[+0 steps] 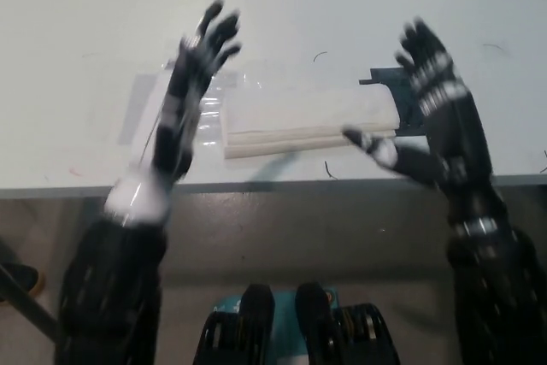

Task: A stack of napkins is kept in the middle of the table close to the robot and the robot places both its hands sideways on the stack. Then it moves its hands away from each other while pressing down on the napkins to make them smooth

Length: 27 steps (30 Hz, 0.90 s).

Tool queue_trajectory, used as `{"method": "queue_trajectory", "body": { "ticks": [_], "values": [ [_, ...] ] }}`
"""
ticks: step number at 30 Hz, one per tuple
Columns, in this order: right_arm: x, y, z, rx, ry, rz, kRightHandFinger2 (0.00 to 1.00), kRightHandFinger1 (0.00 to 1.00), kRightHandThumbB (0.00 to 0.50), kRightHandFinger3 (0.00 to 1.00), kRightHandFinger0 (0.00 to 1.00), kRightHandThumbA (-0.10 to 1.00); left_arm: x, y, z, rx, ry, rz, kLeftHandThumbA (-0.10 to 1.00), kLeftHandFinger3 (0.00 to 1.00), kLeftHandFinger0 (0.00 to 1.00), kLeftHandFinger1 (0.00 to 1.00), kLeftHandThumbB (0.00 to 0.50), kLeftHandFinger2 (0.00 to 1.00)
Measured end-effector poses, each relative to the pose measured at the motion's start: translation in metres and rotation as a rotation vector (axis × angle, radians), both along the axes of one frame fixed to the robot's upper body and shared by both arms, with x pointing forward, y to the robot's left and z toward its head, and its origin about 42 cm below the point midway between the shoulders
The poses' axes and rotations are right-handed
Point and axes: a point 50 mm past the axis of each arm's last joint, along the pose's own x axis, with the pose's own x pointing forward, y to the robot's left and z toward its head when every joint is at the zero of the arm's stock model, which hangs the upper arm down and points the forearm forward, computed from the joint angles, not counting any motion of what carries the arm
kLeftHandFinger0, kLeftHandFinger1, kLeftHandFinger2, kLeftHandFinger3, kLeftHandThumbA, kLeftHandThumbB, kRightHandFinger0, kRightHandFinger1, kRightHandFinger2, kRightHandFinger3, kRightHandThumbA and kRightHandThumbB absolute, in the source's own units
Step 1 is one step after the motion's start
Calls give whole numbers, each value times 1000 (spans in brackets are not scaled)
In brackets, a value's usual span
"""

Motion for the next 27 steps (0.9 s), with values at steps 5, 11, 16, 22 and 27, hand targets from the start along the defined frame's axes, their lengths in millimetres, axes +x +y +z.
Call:
{"method": "queue_trajectory", "body": {
  "ticks": [5,11,16,22,27],
  "values": [
    [46,19,20,31,56,26,1000,1000,224,1000,1000,1000,54,-15,16,-81,91,10,1000,1000,1000,1000,236,1000],
    [100,30,26,117,201,39,1000,1000,225,1000,1000,1000,101,-37,16,-143,236,18,1000,1000,1000,1000,272,1000],
    [132,36,8,216,367,52,1000,1000,229,1000,1000,1000,125,-49,3,-158,345,36,1000,1000,1000,1000,249,1000],
    [151,51,-14,320,523,80,1000,1000,207,1000,1000,1000,144,-61,-17,-172,455,60,1000,1000,1000,1000,248,1000],
    [153,59,-37,378,611,87,1000,1000,223,1000,1000,1000,145,-69,-39,-175,511,66,1000,1000,1000,1000,281,1000]
  ]
}}
